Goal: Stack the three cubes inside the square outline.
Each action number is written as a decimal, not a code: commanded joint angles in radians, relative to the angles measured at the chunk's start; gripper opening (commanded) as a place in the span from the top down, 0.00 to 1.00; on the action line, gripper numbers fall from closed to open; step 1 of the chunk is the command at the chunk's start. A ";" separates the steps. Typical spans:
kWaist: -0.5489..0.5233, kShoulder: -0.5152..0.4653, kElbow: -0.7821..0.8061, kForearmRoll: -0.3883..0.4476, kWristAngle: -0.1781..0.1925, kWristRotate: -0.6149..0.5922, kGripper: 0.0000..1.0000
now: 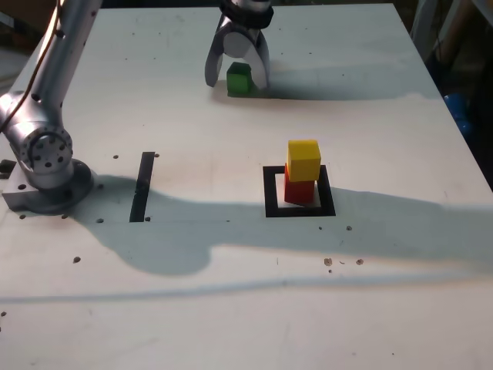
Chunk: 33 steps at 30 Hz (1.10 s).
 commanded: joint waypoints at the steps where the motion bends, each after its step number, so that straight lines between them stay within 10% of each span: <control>1: 0.002 -0.006 -0.003 -0.002 0.005 -0.005 0.49; 8: 0.001 -0.017 -0.005 -0.004 0.010 -0.002 0.68; 33: -0.099 -0.101 0.007 0.056 0.028 -0.057 0.69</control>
